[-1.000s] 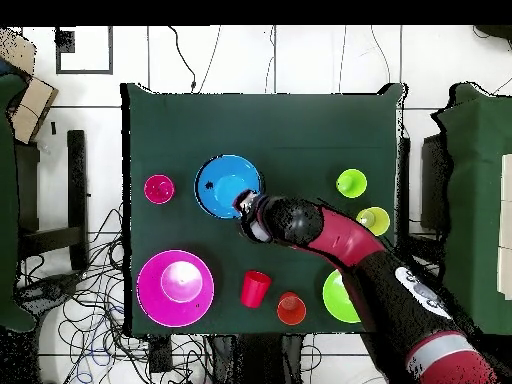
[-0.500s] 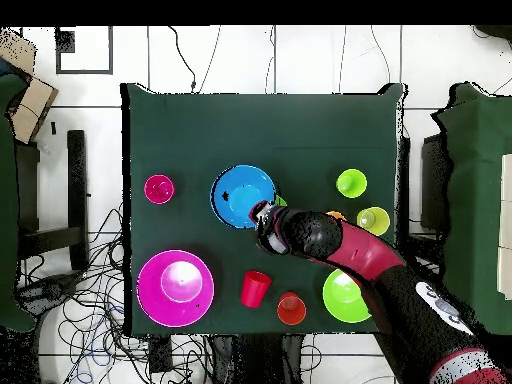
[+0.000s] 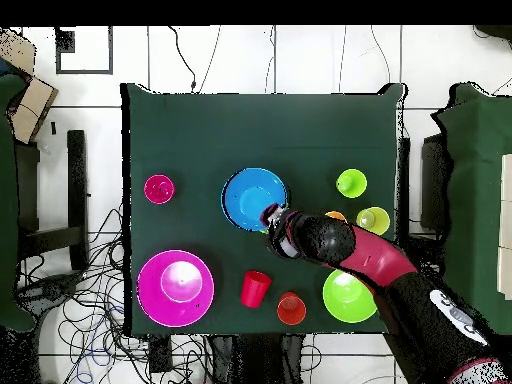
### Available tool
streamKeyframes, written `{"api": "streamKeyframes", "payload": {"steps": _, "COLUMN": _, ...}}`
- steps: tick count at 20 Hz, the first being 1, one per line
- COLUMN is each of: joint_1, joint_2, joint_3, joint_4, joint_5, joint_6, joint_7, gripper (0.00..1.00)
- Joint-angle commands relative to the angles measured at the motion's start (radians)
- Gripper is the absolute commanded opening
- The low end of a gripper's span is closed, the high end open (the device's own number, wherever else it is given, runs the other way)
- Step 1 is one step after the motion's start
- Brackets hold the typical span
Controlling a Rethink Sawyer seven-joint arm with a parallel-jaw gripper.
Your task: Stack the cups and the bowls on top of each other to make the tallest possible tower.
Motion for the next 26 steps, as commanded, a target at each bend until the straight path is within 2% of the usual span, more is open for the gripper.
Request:
{"api": "streamKeyframes", "payload": {"steps": 1, "joint_1": -0.008, "joint_2": -0.024, "joint_3": 0.077, "joint_4": 0.023, "joint_5": -0.062, "joint_6": -0.018, "joint_7": -0.061, "gripper": 0.00}}
{"api": "streamKeyframes", "payload": {"steps": 17, "joint_1": -0.048, "joint_2": -0.040, "joint_3": 0.092, "joint_4": 0.035, "joint_5": -0.075, "joint_6": -0.003, "joint_7": -0.065, "gripper": 0.00}}
{"api": "streamKeyframes", "payload": {"steps": 26, "joint_1": -0.044, "joint_2": -0.052, "joint_3": 0.073, "joint_4": 0.053, "joint_5": -0.089, "joint_6": -0.007, "joint_7": -0.054, "gripper": 0.00}}
